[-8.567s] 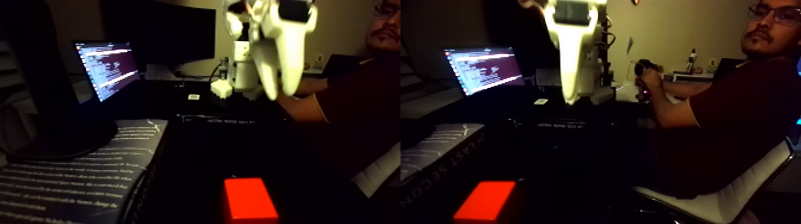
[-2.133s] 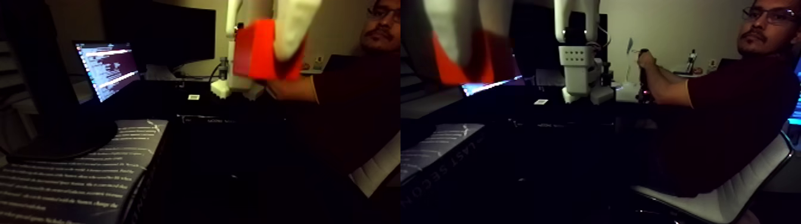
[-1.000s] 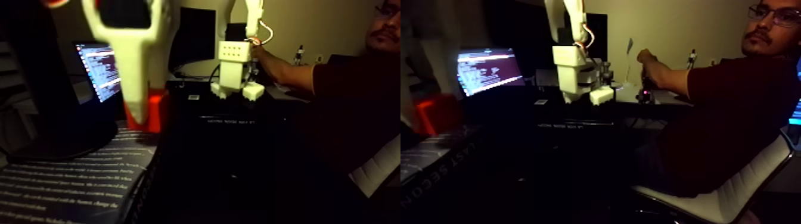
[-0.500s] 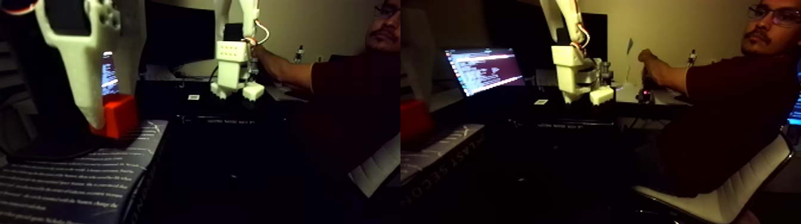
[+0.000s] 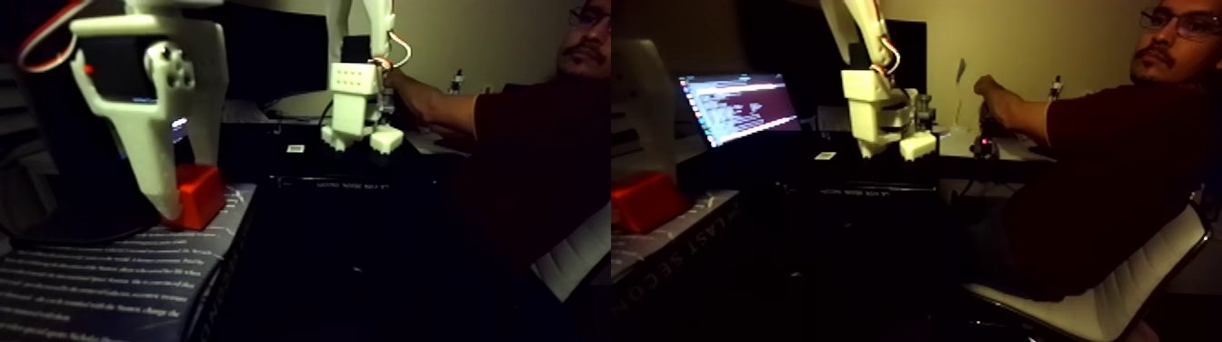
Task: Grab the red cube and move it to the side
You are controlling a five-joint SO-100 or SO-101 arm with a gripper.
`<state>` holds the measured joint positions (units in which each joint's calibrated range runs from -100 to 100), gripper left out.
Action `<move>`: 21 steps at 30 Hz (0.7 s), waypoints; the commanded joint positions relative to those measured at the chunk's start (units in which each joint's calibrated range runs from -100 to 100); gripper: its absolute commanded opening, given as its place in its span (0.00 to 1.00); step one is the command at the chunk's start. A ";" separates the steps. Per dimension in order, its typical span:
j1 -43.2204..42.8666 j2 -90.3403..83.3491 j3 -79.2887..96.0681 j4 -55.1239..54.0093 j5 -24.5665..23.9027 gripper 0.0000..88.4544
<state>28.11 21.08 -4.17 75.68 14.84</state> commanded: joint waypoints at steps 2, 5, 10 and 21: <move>-0.30 -0.15 -1.49 0.33 0.24 0.02; -0.30 -0.15 -1.40 0.41 0.19 0.07; -0.30 -0.40 1.32 -0.26 0.24 0.22; -0.21 -1.08 1.04 2.86 1.80 0.50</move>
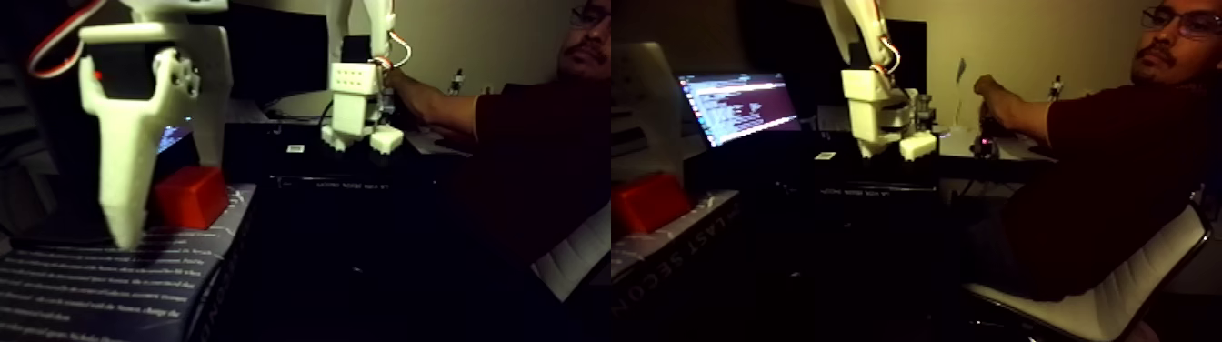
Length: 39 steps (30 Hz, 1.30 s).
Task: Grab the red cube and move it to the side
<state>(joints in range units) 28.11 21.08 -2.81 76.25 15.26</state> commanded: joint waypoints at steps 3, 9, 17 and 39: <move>0.04 -3.26 -1.13 7.53 4.08 0.51; 0.45 -13.35 2.95 13.44 6.67 0.51; -3.80 -29.65 3.86 21.80 6.46 0.51; -40.35 -81.75 60.64 -2.94 -12.70 0.00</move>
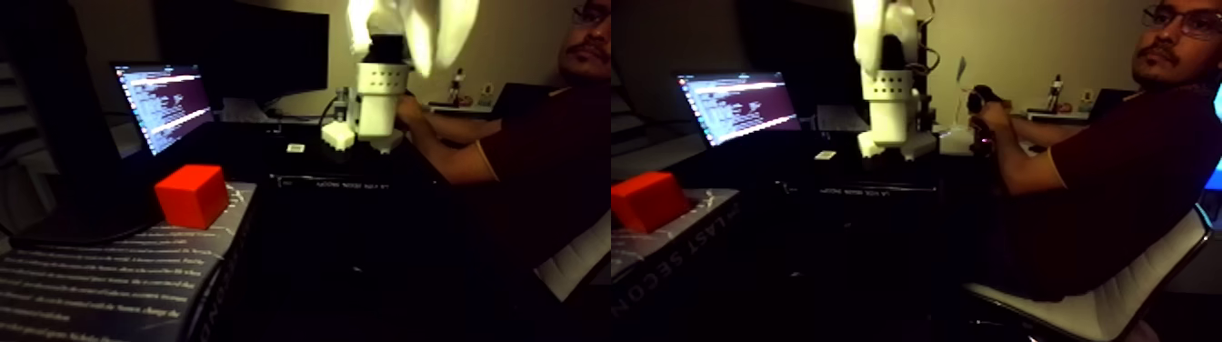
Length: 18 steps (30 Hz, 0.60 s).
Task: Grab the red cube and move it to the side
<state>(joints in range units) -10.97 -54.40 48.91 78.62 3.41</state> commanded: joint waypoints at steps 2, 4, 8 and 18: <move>-1.86 -10.31 14.81 -8.60 -1.49 0.01; -2.77 -13.50 19.16 -10.46 -1.98 0.01; -3.44 -18.88 22.70 -11.22 -4.14 0.01; 5.14 -29.13 30.95 -16.21 -4.62 0.01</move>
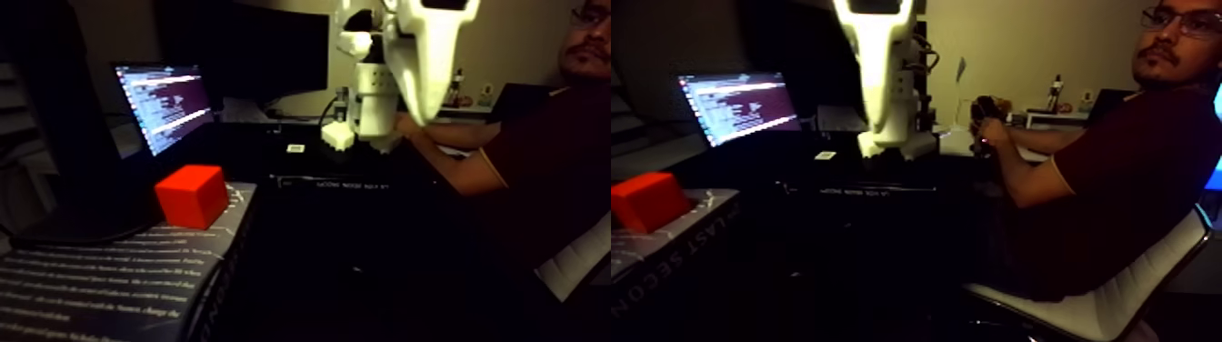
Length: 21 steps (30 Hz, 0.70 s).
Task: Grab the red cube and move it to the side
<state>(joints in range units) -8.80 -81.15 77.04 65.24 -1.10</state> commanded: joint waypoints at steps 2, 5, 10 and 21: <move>4.39 -4.48 6.45 -4.51 -0.06 0.01; 5.97 -7.67 9.90 -5.10 -0.11 0.01; 5.97 -12.46 13.71 -4.26 -0.06 0.01; 5.39 -17.08 18.70 -4.26 0.26 0.01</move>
<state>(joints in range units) -3.24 -98.06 95.92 61.08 -1.10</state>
